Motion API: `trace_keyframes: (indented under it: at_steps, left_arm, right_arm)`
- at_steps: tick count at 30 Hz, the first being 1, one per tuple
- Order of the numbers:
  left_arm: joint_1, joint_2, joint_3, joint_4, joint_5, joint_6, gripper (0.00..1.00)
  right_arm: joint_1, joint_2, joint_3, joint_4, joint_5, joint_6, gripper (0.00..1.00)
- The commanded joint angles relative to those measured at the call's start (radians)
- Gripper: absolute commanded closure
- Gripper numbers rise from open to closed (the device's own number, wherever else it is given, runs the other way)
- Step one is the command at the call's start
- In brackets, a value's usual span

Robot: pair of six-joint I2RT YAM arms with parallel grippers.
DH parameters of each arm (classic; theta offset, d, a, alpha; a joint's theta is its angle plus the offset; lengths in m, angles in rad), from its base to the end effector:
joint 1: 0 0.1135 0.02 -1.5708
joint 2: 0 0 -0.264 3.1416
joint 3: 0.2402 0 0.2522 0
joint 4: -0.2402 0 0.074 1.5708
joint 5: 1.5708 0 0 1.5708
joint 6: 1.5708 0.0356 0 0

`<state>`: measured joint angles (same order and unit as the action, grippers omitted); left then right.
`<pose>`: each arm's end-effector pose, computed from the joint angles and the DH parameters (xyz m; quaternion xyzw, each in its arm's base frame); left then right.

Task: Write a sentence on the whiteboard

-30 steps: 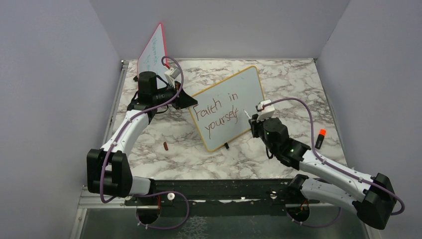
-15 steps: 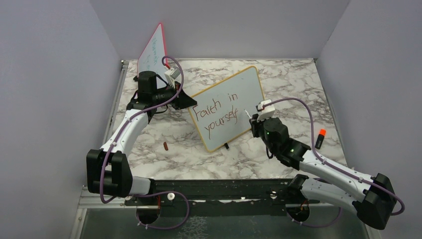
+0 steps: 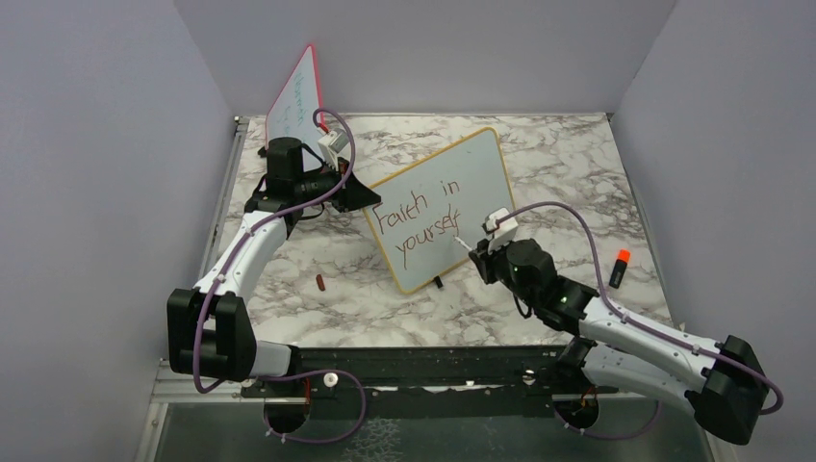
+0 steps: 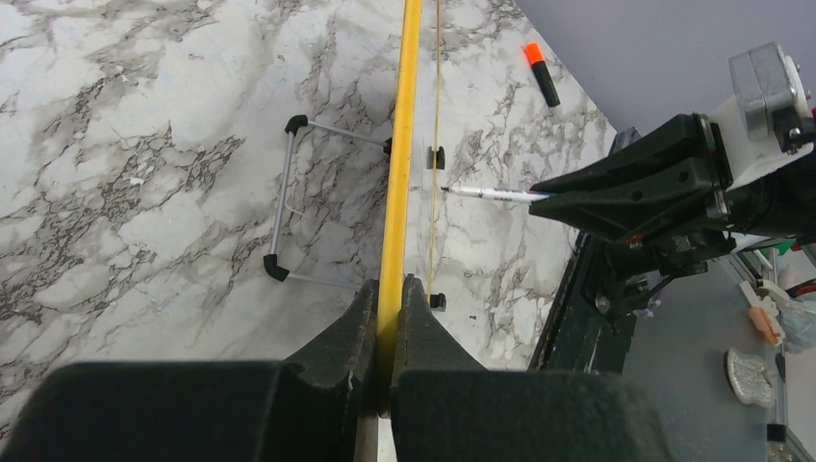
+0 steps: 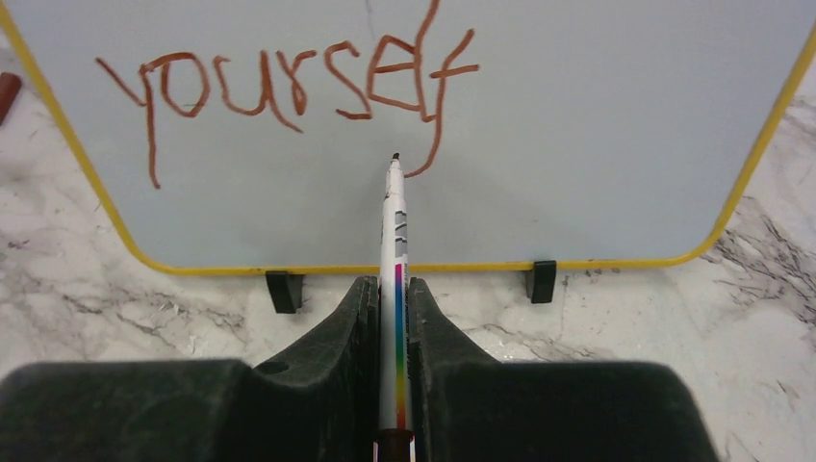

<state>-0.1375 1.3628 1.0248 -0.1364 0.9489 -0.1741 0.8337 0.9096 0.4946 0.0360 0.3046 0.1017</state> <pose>0.2940 -0.0699 0.3039 0.2242 0.7634 -0.4571 0.3975 0.1467 0.1458 0.2381 -0.2133 0.7944 0.1380 0.5518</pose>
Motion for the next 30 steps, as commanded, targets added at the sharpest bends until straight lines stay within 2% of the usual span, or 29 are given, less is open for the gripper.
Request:
trace_keyframes:
  at_steps: [1, 14, 30]
  left_arm:
    - [0.020, 0.021, -0.020, -0.091, -0.127, 0.058, 1.00]
    - [0.020, 0.021, -0.024, -0.083, -0.130, 0.053, 1.00]
    - [0.020, 0.021, -0.025, -0.081, -0.129, 0.051, 1.00]
  right_arm:
    - [0.054, -0.036, -0.027, 0.045, -0.058, -0.031, 0.99]
    - [0.174, 0.025, -0.021, 0.063, 0.000, -0.074, 0.99]
    - [0.205, 0.103, 0.004, 0.082, 0.037, -0.064, 0.99]
